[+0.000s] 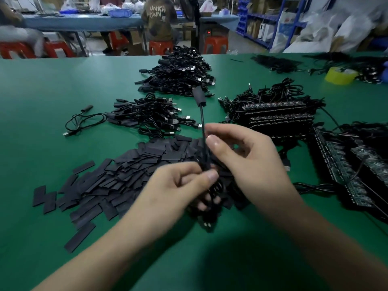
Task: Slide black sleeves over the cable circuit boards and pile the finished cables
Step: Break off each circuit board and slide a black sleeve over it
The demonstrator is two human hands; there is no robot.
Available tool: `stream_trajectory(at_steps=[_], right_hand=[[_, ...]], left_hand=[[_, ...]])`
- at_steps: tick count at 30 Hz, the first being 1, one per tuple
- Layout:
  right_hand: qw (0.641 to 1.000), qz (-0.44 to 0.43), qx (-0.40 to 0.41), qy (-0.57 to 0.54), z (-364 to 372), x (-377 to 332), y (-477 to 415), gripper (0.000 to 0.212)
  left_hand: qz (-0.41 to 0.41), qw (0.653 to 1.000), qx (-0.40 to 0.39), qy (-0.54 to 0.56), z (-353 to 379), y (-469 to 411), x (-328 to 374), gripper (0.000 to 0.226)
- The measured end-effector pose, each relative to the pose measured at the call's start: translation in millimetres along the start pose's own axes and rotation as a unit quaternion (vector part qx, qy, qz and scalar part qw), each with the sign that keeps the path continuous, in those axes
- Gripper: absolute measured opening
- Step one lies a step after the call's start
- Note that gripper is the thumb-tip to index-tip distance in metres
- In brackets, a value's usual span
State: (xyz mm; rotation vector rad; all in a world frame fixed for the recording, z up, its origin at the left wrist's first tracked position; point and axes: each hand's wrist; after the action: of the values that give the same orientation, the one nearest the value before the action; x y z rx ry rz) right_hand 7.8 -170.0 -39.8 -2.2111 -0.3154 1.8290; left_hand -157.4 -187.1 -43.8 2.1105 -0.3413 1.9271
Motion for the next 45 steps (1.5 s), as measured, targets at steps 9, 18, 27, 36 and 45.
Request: stream_trajectory(at_steps=[9,18,27,36,45], right_hand=[[0.994,0.009,0.059,0.089,-2,33,14,0.011],[0.993,-0.015,0.045,0.111,-3,40,13,0.01],[0.981,-0.046,0.06,0.18,-1,49,10,0.011],[0.905,-0.084,0.147,0.389,-25,36,-14,0.03],[0.807,0.049,0.055,0.586,-67,55,-56,0.071]], left_hand=[[-0.034,0.96,0.265,0.079,-108,-120,29,0.045],[-0.098,0.94,0.295,0.142,-134,-188,32,0.048],[-0.024,0.869,0.242,-0.431,-100,-147,45,0.05],[0.232,0.823,0.033,-0.518,13,-188,53,0.04],[0.255,0.803,-0.01,-0.538,57,-240,42,0.03]])
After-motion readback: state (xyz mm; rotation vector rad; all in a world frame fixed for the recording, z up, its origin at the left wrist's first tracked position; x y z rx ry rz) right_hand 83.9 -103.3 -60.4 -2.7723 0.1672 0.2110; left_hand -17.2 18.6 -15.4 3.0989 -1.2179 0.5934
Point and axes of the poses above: each hand's wrist, its own y-axis away from the middle knuckle, its own z-axis out of the palm, x = y × z, and after that the axes turned 1 degree about y, right-handed
